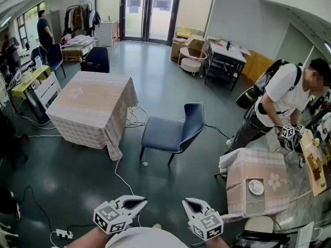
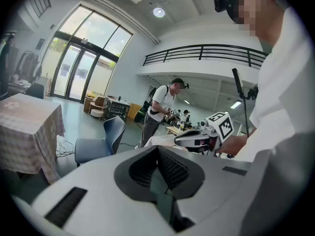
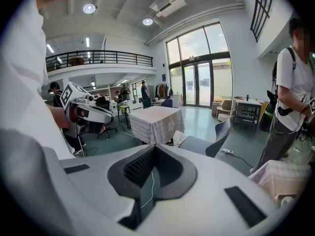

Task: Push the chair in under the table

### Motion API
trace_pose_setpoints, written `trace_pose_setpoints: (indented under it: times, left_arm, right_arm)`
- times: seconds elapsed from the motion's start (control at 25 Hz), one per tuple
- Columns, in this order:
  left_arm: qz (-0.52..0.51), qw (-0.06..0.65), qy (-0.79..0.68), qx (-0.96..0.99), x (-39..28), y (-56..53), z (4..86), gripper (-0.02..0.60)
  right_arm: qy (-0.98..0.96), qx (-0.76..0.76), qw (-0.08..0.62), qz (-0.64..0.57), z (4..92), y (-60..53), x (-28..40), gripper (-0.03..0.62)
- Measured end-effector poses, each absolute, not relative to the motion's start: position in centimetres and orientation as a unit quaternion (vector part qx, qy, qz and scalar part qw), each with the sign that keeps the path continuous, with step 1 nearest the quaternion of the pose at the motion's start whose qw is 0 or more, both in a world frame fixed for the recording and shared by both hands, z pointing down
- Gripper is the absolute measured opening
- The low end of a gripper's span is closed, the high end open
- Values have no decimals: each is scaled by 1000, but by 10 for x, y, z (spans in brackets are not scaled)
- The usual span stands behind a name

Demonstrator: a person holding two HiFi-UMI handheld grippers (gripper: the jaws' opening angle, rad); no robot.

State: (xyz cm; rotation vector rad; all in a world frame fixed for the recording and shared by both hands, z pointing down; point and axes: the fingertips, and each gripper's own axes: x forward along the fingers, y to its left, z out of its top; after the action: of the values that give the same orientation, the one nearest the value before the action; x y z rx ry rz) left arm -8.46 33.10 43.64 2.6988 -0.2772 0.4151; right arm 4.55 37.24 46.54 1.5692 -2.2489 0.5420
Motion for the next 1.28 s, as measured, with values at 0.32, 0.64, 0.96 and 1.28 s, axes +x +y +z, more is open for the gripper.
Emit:
trace_pose_setpoints:
  times: [0.32,0.64,0.96,1.28]
  left_arm:
    - [149,184,-103,966,-34,310,437,11]
    - [147,184,-66,970,6,244,440,11]
    - [134,182,-24,974,21,121,426,11]
    - [142,185,-40,972,5,13,428,11]
  right_arm:
    - [-790,565,156,181,473,357,99,12]
    - [-764,589,154,212,485,295,138,12]
    - [-739,615,156,226,469,170,157,16]
    - [-719,627,180,238,474,49,176,151]
